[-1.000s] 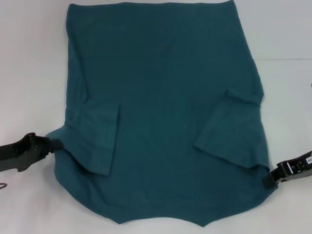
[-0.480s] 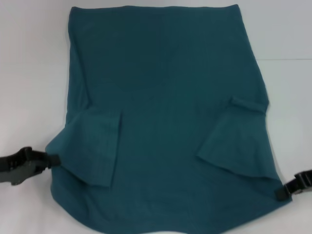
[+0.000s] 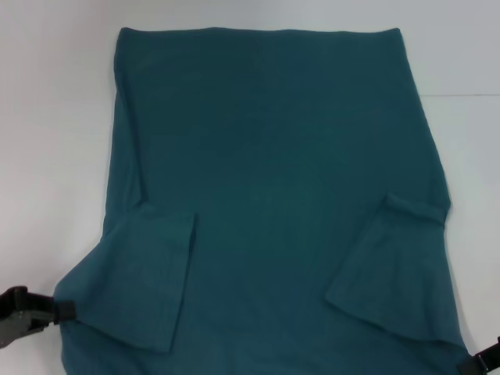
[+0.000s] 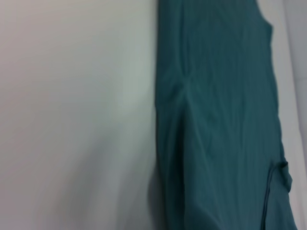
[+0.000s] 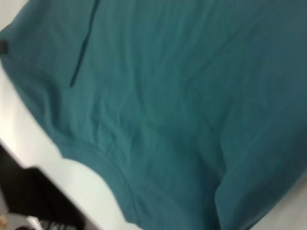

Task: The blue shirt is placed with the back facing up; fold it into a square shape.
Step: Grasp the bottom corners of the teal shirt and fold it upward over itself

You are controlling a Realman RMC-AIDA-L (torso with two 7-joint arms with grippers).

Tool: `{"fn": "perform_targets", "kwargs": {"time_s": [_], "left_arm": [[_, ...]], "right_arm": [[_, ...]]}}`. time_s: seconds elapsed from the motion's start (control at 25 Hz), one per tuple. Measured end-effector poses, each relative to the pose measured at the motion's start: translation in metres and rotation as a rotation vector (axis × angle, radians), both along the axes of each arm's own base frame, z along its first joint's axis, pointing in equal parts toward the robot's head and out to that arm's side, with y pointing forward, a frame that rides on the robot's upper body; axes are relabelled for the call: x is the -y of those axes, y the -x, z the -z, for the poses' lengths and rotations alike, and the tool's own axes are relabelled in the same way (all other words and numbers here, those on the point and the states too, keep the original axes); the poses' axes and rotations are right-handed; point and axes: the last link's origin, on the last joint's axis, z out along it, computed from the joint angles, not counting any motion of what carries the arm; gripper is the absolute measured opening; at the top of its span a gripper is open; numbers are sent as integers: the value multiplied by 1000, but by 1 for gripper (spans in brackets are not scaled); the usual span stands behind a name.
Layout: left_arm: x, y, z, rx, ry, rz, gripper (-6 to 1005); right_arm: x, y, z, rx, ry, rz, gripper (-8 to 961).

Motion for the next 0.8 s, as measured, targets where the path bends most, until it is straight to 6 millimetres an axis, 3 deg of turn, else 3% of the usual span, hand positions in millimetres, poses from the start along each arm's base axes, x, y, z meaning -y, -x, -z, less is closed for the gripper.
{"fn": "perform_targets", "kwargs": {"time_s": [0.16,0.32,0.8], "left_arm": [[5,1,0,7,12,-5,38],[-8,-8,0,22,5,26,37],[-95,-44,12,-12,-70,-15,38]], "right_arm": [[0,-5,-2,-4,-44,5,64],[-15,-6,-15,-27,-172,30,66],[-81,8,-35,-107,-588,118,71]]}}
